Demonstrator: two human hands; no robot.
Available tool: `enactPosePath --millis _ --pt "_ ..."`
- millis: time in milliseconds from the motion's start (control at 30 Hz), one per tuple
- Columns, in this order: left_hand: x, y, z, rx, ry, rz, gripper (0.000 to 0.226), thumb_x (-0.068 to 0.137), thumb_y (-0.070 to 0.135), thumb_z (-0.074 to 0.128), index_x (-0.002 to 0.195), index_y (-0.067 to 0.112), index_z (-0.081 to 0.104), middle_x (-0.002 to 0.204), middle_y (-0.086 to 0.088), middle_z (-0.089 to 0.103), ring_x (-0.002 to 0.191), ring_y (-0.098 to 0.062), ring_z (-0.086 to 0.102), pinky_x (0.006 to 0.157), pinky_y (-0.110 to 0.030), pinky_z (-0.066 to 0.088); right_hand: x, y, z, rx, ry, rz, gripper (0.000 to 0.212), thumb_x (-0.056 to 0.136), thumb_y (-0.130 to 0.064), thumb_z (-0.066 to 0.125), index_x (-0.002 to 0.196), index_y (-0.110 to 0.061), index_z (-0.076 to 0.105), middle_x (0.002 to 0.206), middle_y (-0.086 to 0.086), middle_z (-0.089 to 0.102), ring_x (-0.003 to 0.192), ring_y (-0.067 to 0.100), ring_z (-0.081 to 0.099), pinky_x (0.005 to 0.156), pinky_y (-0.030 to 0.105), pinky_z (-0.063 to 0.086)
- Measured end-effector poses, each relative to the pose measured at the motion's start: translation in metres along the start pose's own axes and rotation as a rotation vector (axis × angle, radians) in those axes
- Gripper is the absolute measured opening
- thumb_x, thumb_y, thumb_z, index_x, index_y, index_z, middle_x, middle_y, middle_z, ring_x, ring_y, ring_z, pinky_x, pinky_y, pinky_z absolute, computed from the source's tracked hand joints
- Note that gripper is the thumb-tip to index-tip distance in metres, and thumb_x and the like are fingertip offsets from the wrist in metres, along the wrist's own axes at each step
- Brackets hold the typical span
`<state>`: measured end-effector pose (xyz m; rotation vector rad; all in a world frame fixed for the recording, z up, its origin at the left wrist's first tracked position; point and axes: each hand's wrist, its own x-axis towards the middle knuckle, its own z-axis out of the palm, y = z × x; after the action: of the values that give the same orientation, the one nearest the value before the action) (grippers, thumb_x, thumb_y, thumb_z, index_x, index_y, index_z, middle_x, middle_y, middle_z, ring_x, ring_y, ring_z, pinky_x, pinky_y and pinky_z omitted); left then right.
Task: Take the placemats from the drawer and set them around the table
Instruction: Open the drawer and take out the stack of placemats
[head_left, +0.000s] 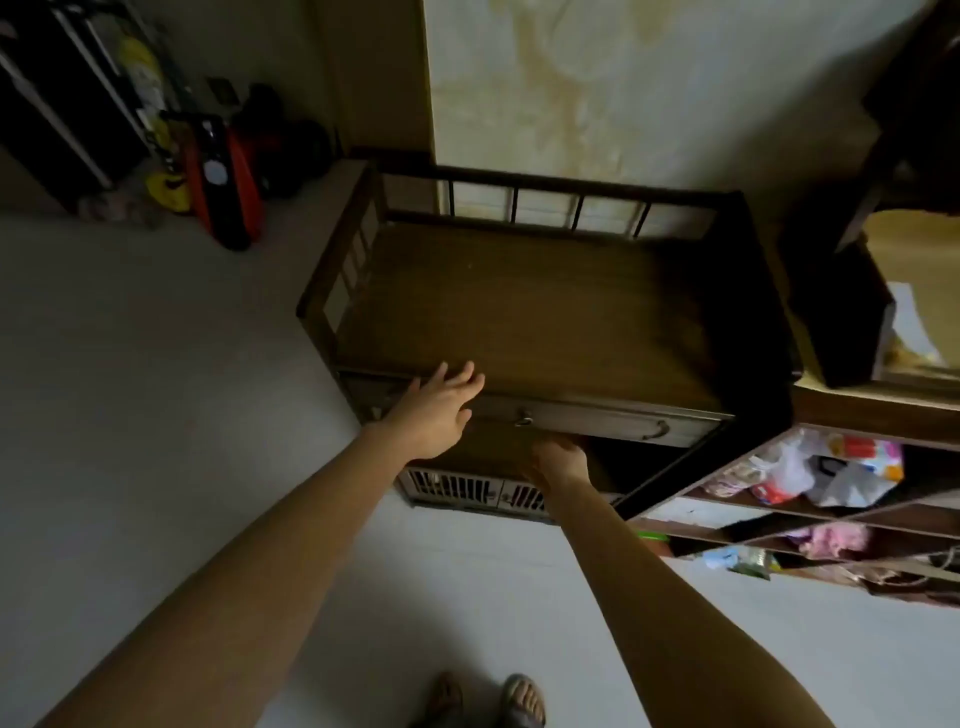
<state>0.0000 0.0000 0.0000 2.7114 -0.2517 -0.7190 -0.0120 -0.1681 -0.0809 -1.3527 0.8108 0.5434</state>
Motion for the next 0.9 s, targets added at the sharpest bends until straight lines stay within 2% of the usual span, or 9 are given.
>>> enactPosePath --millis 33,167,233,367,433,500,767,833,900 --pt "0.001 -0.003 0.002 0.024 0.011 0.009 0.056 0.104 0.021 0.034 0.154 0.027 0.01 0.162 0.007 -0.002 0.149 -0.022 -0.007 0.12 -0.05 0.0 0.005 0.002 0.005 0.087 -0.002 -0.004 0.012 0.092 -0.003 0.049 0.092 -0.007 0.06 0.089 0.012 0.06 0.082 0.021 0.06 0.077 0.032 0.055" --pt "0.007 -0.01 0.004 0.066 0.021 0.02 0.055 0.104 0.022 0.033 0.154 0.029 0.01 0.162 0.008 -0.002 0.149 -0.021 -0.005 0.12 -0.049 -0.003 0.008 -0.002 0.018 0.474 -0.013 0.047 0.025 0.094 -0.008 0.054 0.117 0.0 0.058 0.118 0.02 0.064 0.113 0.033 0.061 0.098 0.04 0.049" --pt "0.008 -0.01 0.004 0.071 0.02 0.032 0.055 0.104 0.022 0.033 0.154 0.029 0.01 0.162 0.007 -0.001 0.149 -0.021 -0.003 0.12 -0.048 -0.003 0.008 -0.004 0.023 0.474 0.012 0.048 0.028 0.092 -0.01 0.058 0.119 0.0 0.059 0.121 0.019 0.063 0.112 0.032 0.062 0.091 0.037 0.053" --pt "0.007 -0.012 0.004 0.067 0.04 0.045 0.056 0.104 0.02 0.034 0.154 0.027 0.011 0.162 0.007 0.0 0.149 -0.022 -0.002 0.121 -0.046 -0.001 0.015 0.001 0.021 0.484 -0.014 0.062 0.017 0.089 -0.015 0.064 0.105 -0.008 0.066 0.101 0.01 0.069 0.096 0.023 0.067 0.076 0.03 0.054" --pt "0.006 -0.013 0.005 0.062 0.051 0.059 0.056 0.104 0.018 0.034 0.154 0.027 0.011 0.162 0.006 0.0 0.149 -0.022 -0.002 0.121 -0.043 0.001 0.017 0.006 0.018 0.472 -0.035 0.058 0.01 0.088 -0.016 0.066 0.095 -0.009 0.067 0.089 0.007 0.068 0.085 0.019 0.067 0.081 0.031 0.055" --pt "0.005 -0.014 0.005 0.065 0.068 0.069 0.057 0.104 0.018 0.035 0.154 0.026 0.011 0.162 0.006 0.0 0.149 -0.022 -0.002 0.121 -0.041 0.002 0.018 0.007 0.015 0.471 -0.06 0.049 0.007 0.089 -0.015 0.065 0.089 -0.009 0.066 0.086 0.006 0.068 0.084 0.018 0.067 0.091 0.034 0.053" --pt "0.005 -0.012 0.006 0.085 0.127 0.059 0.052 0.104 0.024 0.035 0.153 0.027 0.017 0.161 0.007 0.007 0.149 -0.02 0.006 0.121 -0.04 0.008 0.008 0.0 0.014 0.695 -0.084 0.106 0.023 0.096 -0.015 0.053 0.116 -0.006 0.059 0.089 0.006 0.063 0.086 0.018 0.062 0.089 0.035 0.047" --pt "0.006 -0.013 0.007 0.091 0.142 0.06 0.051 0.104 0.027 0.034 0.152 0.028 0.019 0.161 0.008 0.008 0.149 -0.02 0.007 0.12 -0.04 0.01 0.003 0.001 0.021 0.764 -0.064 0.092 0.021 0.097 -0.014 0.051 0.115 -0.006 0.058 0.089 0.007 0.062 0.085 0.019 0.061 0.095 0.037 0.047" --pt "0.004 -0.014 0.009 0.089 0.144 0.065 0.051 0.104 0.029 0.034 0.153 0.028 0.019 0.161 0.008 0.007 0.149 -0.02 0.006 0.12 -0.04 0.011 -0.004 0.004 0.026 0.802 -0.045 0.065 0.013 0.097 -0.01 0.05 0.102 -0.003 0.06 0.084 0.007 0.061 0.082 0.018 0.061 0.099 0.036 0.048"
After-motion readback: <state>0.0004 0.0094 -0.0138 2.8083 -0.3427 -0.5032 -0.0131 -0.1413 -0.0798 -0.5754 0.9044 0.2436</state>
